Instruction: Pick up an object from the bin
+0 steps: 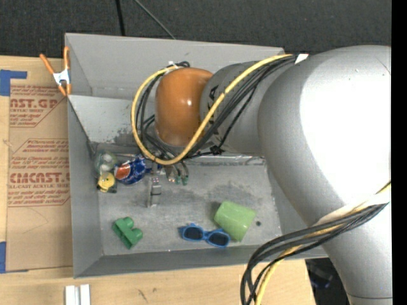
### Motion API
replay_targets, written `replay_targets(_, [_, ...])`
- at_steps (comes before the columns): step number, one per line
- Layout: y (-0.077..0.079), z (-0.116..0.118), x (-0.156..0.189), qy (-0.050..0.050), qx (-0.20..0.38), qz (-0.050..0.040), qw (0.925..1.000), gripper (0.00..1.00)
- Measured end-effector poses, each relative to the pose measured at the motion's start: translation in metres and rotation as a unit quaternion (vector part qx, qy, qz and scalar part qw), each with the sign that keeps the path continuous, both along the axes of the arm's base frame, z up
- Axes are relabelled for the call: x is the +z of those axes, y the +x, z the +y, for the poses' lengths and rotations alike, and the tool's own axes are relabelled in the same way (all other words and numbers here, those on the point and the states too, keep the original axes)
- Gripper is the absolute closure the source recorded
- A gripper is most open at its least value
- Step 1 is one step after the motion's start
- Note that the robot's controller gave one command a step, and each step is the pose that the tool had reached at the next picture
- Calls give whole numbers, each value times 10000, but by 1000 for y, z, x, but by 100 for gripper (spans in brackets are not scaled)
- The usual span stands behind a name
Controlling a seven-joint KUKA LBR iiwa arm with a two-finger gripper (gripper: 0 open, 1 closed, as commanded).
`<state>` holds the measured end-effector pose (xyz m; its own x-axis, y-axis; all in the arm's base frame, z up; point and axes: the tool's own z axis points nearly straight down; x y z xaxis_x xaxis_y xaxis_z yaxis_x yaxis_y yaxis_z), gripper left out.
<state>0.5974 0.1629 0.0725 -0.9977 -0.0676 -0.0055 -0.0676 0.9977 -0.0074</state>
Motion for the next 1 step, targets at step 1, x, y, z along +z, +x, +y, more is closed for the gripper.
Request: replay_targets(1, [2, -1, 2, 11, -6, -46, 10000, 100])
